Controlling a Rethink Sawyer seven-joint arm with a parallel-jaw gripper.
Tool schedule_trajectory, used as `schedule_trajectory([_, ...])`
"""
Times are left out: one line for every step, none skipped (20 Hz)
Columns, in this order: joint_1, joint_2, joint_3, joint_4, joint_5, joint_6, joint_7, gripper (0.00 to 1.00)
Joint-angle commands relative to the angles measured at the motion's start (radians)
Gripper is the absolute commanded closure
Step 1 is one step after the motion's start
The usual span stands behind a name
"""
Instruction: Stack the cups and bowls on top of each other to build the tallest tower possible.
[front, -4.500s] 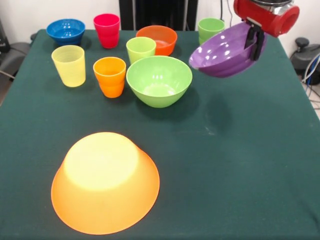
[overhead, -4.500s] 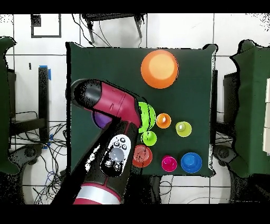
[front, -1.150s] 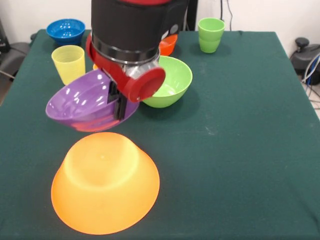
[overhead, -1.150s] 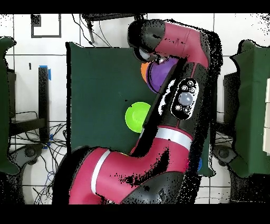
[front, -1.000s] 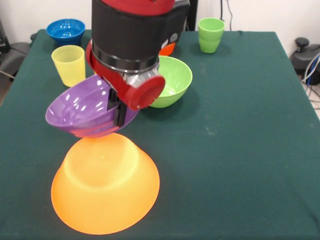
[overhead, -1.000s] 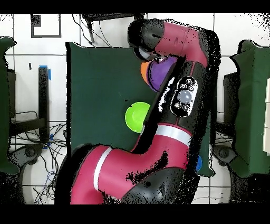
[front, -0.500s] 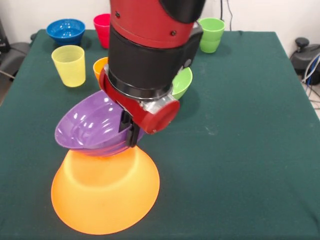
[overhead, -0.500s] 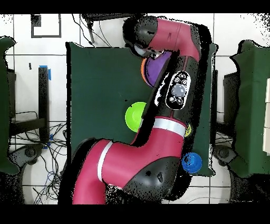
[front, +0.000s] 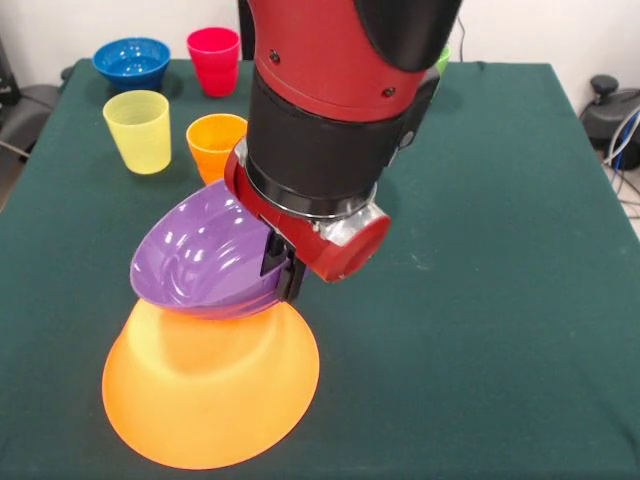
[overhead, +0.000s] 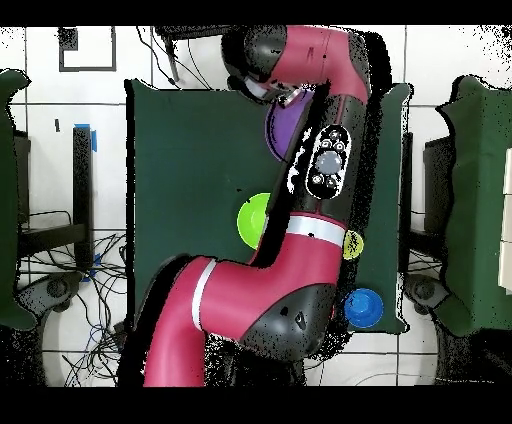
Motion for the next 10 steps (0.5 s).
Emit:
schedule_trajectory([-0.036, 0.069, 0.004, -0.12, -0.006, 0.087, -0.231, 1.0])
schedule_trajectory([-0.039, 0.08, -0.005, -0.128, -0.009, 0.075, -0.231, 1.0])
schedule_trajectory([-0.038, 0.083, -0.007, -0.123, -0.01, 0.065, -0.231, 1.0])
schedule_trajectory([-0.04, 0.091, -0.012, -0.127, -0.011, 0.055, -0.23, 1.0])
schedule_trajectory([-0.042, 0.1, -0.017, -0.134, -0.009, 0.05, -0.23, 1.0])
schedule_trajectory([-0.045, 0.107, -0.024, -0.142, -0.006, 0.048, -0.229, 1.0])
schedule_trajectory([-0.047, 0.114, -0.032, -0.151, -0.003, 0.045, -0.228, 1.0])
schedule_trajectory([-0.049, 0.121, -0.036, -0.156, 0.0, 0.042, -0.229, 1.0])
schedule_trajectory([-0.054, 0.128, -0.046, -0.169, 0.01, 0.045, -0.231, 1.0])
schedule_trajectory([-0.056, 0.129, -0.053, -0.172, 0.012, 0.045, -0.232, 1.0])
